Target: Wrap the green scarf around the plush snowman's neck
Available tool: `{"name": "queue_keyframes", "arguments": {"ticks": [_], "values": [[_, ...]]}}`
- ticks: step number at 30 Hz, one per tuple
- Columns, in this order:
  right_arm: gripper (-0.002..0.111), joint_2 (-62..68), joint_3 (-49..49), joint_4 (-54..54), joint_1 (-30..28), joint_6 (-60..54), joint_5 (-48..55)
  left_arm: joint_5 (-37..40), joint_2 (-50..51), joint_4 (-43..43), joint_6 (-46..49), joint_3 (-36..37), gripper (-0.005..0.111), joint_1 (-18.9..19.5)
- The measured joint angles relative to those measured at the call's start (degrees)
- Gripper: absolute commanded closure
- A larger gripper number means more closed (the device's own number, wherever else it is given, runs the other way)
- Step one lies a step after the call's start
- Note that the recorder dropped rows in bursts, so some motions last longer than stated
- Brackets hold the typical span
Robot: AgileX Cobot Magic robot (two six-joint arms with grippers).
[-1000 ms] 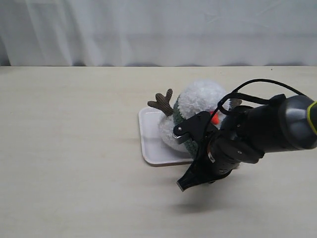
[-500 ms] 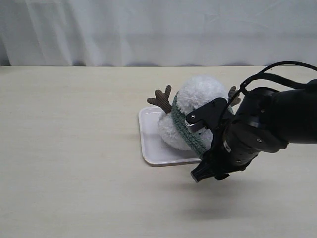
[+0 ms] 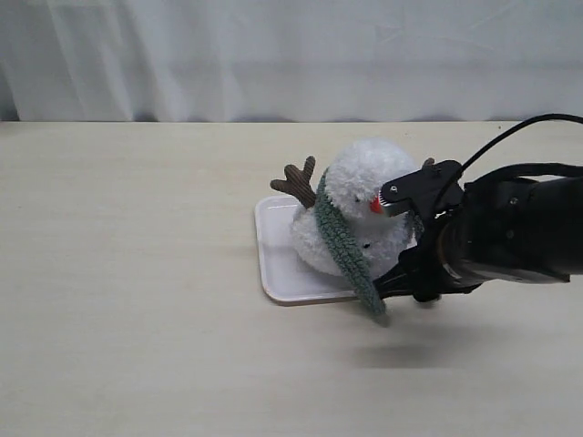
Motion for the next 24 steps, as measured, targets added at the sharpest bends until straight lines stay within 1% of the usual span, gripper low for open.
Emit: {"name": "queue_keyframes", "arguments": {"ticks": [5,6,7,12,13,18,24], "values": [[0.057,1.5,0.9,-0.2,-3.7,1.3,-8.0,0.0,0.0,0.0,0.0,0.0,0.107,0.0],[0.061,2.1,0.9,-0.3,-3.9,1.3,-8.5,0.0,0.0,0.0,0.0,0.0,0.107,0.0],[0.065,2.8,0.9,-0.6,-4.1,1.4,-9.1,0.0,0.0,0.0,0.0,0.0,0.107,0.0],[0.102,5.2,0.9,-0.7,-4.1,1.4,-10.7,0.0,0.0,0.0,0.0,0.0,0.107,0.0],[0.104,5.4,0.9,-0.7,-4.1,1.4,-10.8,0.0,0.0,0.0,0.0,0.0,0.107,0.0],[0.104,5.0,0.9,0.7,-4.1,0.6,-12.4,0.0,0.0,0.0,0.0,0.0,0.107,0.0],[0.104,1.7,0.9,10.5,-4.1,-8.0,-15.6,0.0,0.0,0.0,0.0,0.0,0.107,0.0]]}}
